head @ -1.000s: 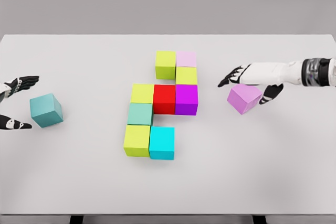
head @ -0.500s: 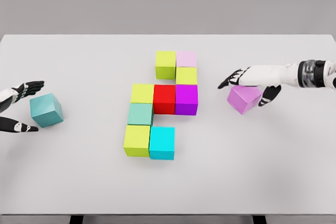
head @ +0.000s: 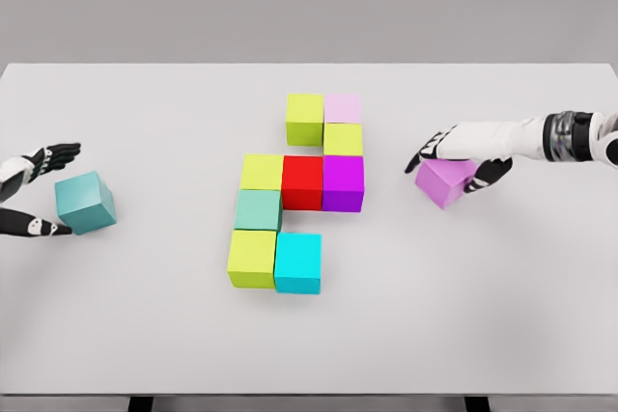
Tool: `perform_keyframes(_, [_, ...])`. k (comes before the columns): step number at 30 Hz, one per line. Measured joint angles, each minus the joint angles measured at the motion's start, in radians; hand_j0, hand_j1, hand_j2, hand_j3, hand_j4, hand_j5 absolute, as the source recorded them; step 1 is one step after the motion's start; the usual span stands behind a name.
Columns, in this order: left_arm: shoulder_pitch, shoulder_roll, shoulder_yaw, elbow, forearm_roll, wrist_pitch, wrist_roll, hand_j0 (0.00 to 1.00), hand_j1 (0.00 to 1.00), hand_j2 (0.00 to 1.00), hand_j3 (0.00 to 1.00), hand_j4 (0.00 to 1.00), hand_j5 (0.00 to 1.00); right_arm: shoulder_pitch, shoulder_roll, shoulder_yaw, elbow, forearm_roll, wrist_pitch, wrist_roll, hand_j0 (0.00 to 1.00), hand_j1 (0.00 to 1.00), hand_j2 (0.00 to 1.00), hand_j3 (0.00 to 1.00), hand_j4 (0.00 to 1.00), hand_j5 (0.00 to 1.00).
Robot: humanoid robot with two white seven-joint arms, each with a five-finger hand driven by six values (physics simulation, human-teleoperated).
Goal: Assemble the squares on the desktop into the number 2
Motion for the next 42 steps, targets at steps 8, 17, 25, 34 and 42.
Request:
perform_keyframes(8, [-0.032,-0.008,-0.032,0.026,0.0,-0.006,-0.004,1.0,1.0,1.0,1.0,1.0,1.0,-0.002,0.002,0.001,-0.006,-0.003,0.0,0.0,0.44,0.44,0.44,0.44,0.44,0.44])
perform_keyframes(17, [-0.089,-0.031,-0.059,0.076,0.0,-0.006,-0.007,1.0,1.0,1.0,1.0,1.0,1.0,-0.021,-0.01,-0.001,-0.082,0.002,0.0,0.0,0.42,0.42,0.42,0.42,0.42,0.42])
perform_keyframes(25, [-0.138,-0.072,-0.126,0.135,-0.023,-0.013,-0.01,0.89,0.89,0.89,0.89,0.89,0.89,0.009,-0.172,-0.002,-0.318,0.006,0.0,0.001,0.42,0.42,0.42,0.42,0.42,0.42])
perform_keyframes(34, [-0.159,-0.088,-0.146,0.144,-0.034,-0.048,-0.039,0.34,0.34,0.34,0.34,0.34,0.34,0.023,-0.198,0.04,-0.536,0.028,-0.001,0.001,0.42,0.42,0.42,0.42,0.42,0.42])
perform_keyframes(42, [-0.38,-0.22,-0.154,0.211,-0.173,-0.039,-0.152,0.26,0.26,0.26,0.26,0.26,0.26,-0.055,-0.089,0.195,-0.557,0.043,0.0,0.001,0.42,0.42,0.42,0.42,0.42,0.42])
